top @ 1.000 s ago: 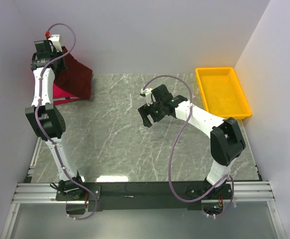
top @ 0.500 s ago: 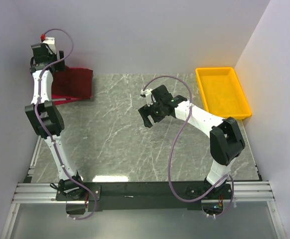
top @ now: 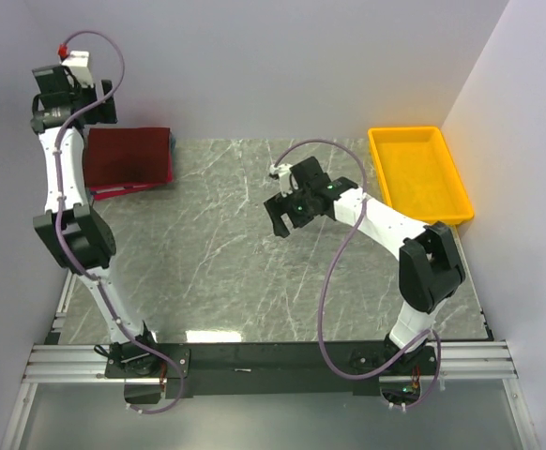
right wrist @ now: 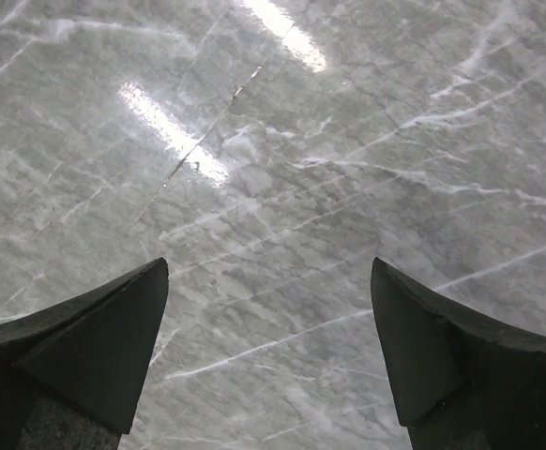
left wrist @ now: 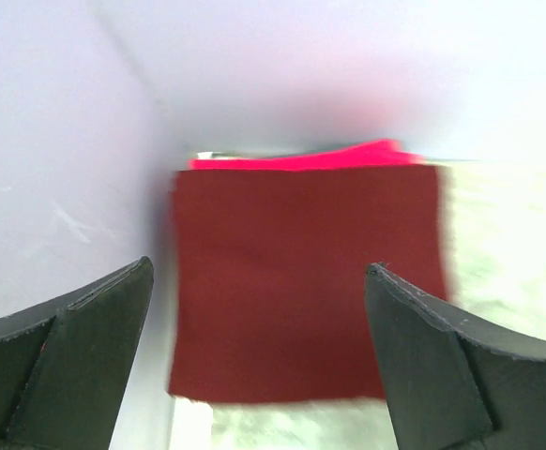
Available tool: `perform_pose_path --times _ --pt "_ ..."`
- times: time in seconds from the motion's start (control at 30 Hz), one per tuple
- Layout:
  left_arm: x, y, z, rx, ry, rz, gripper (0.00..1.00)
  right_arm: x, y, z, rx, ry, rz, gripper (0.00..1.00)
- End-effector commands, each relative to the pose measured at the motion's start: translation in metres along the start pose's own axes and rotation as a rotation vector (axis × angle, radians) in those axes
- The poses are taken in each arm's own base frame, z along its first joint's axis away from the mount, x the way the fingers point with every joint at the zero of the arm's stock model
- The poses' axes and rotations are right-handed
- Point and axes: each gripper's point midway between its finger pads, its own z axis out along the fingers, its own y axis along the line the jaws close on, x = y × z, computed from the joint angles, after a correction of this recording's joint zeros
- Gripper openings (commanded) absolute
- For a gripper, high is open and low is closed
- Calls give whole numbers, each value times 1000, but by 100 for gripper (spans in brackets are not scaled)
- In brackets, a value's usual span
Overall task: Fold and stack the t-shirts
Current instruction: Neatly place the folded tshirt to the corner, then reset both grippers
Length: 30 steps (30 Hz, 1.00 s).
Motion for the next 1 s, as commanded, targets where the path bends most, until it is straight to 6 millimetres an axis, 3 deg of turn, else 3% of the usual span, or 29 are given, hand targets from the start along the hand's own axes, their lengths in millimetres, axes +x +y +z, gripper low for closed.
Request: perform_pose_path --times 0.0,0.1,0.17,0.2,0.23,0.3,0.33,0.37,0.4,0.43,0.5,0.53,0.6,0.63,0.7,0.73,0.97 --pt "-35 -48 -68 218 -35 -47 99 -32 -12 -37 8 -116 33 95" --pt "-26 -76 -86 286 17 -86 100 -39 -28 -54 23 -146 73 95" --pt "-10 -99 -89 304 73 -83 99 -42 -36 -67 37 -168 95 95" --pt "-9 -105 -98 280 78 -67 100 -42 -48 -73 56 -176 120 95" --pt "14 -133 -95 293 142 -37 99 -42 -54 -78 61 -186 133 95" --pt "24 -148 -106 230 156 25 99 -36 -64 -89 74 -197 169 96" --pt "54 -177 -109 272 218 60 99 -32 -77 -97 88 -209 204 96" --pt "63 -186 -115 288 228 65 99 -29 -83 -107 98 -227 225 96" --pt "58 -196 -128 320 185 61 99 -19 -88 -108 105 -217 250 96" --pt "89 -212 -133 358 247 54 99 -11 -102 -114 129 -223 290 96" --pt "96 -224 -147 398 224 30 99 8 -105 -121 136 -223 327 96" --pt "122 -236 -151 436 274 26 99 19 -115 -127 155 -221 359 96" --pt "136 -245 -161 460 298 -17 99 43 -113 -126 146 -192 394 97" --pt "155 -252 -165 475 328 -24 99 52 -112 -125 142 -180 405 97" --pt "161 -254 -174 484 308 -27 99 73 -109 -124 154 -166 436 97" --pt "173 -255 -176 484 319 -18 99 77 -106 -125 152 -171 434 97" --pt "190 -251 -192 486 341 -40 99 93 -92 -138 158 -209 421 97"
